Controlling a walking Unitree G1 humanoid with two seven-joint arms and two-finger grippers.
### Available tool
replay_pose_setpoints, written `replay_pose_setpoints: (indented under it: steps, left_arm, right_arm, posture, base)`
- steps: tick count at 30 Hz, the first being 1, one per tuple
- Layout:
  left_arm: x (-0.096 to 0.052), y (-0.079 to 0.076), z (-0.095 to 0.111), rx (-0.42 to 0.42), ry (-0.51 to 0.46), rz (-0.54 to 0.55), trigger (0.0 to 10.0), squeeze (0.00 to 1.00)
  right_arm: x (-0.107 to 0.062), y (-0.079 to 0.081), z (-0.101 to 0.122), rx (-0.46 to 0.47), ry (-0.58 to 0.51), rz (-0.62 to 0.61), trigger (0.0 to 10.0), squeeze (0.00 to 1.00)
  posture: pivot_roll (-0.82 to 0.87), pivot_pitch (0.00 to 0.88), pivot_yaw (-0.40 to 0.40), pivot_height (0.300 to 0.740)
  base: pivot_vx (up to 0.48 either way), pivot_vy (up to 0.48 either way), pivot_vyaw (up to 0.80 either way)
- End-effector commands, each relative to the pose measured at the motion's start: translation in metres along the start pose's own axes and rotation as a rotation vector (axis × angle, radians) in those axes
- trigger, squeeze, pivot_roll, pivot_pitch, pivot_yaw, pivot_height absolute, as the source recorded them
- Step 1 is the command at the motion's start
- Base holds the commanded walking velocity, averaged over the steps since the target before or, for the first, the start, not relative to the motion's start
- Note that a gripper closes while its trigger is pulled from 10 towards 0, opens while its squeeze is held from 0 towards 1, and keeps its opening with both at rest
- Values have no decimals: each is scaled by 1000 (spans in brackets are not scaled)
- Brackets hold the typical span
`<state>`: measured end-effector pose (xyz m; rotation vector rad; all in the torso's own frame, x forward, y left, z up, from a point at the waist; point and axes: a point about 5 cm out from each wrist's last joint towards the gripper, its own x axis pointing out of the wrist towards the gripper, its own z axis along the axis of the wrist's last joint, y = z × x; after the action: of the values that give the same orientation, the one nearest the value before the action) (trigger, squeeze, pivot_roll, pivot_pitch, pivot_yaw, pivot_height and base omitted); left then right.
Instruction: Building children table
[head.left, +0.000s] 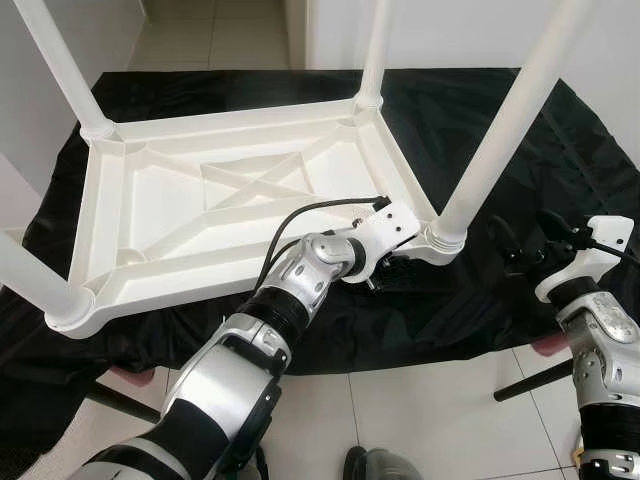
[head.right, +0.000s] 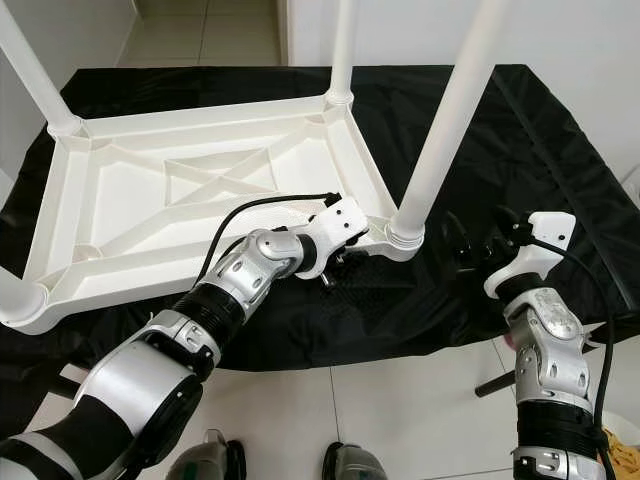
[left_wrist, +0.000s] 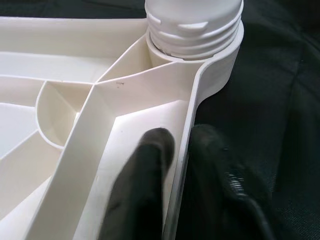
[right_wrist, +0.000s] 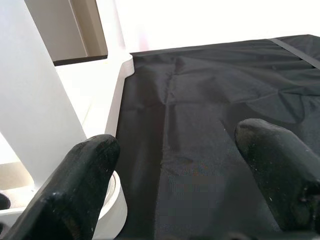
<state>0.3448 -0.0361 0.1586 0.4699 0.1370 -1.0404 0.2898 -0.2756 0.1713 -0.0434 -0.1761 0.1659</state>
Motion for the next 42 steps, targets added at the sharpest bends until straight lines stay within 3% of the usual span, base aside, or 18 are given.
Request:
replay_pose_setpoints:
  steps: [1,8,13,14,15,16,24,34,42]
  left_arm:
    - [10,-10,11,-20,-51,133,0,0]
    - [9,-15,5,-12,-55,55,0,0]
    - [6,-19,-9,6,-14,6,0,0]
    - [5,-19,-14,15,1,0,8039,0]
    - [5,-19,-14,15,1,0,8039,0]
    - [2,-18,-19,16,11,-10,10000,0]
    - [-13,-12,-37,15,27,-47,10000,0]
    - [-39,3,-57,22,47,-28,10000,0]
    - [-63,6,-61,-27,8,-14,10000,0]
  right_arm:
    - [-1,1,-1,-5,4,5,10000,0]
    - [-1,1,-1,-7,10,18,10000,0]
    - [-4,8,-1,-21,35,98,10000,0]
    - [-6,11,-1,-33,50,137,10000,0]
    - [-6,11,-1,-33,50,137,10000,0]
    - [-8,12,-1,-44,61,160,10000,0]
    - [-9,12,-1,-38,70,187,10000,0]
    - [3,28,3,-22,80,320,10000,0]
    - [11,53,0,1,82,452,10000,0]
  posture:
    - [-57,98,21,740]
    - [-58,97,24,740]
    - [-62,94,29,740]
    - [-64,91,30,740]
    - [-64,91,30,740]
    - [-64,92,29,740]
    - [-50,87,18,740]
    - [-31,90,-1,740]
    - [-16,99,-24,740]
  base:
    - [0,0,0]
    - [0,0,0]
    - [0,0,0]
    - [0,0,0]
    - [0,0,0]
    - [0,0,0]
    - [0,0,0]
    - [0,0,0]
    - [0,0,0]
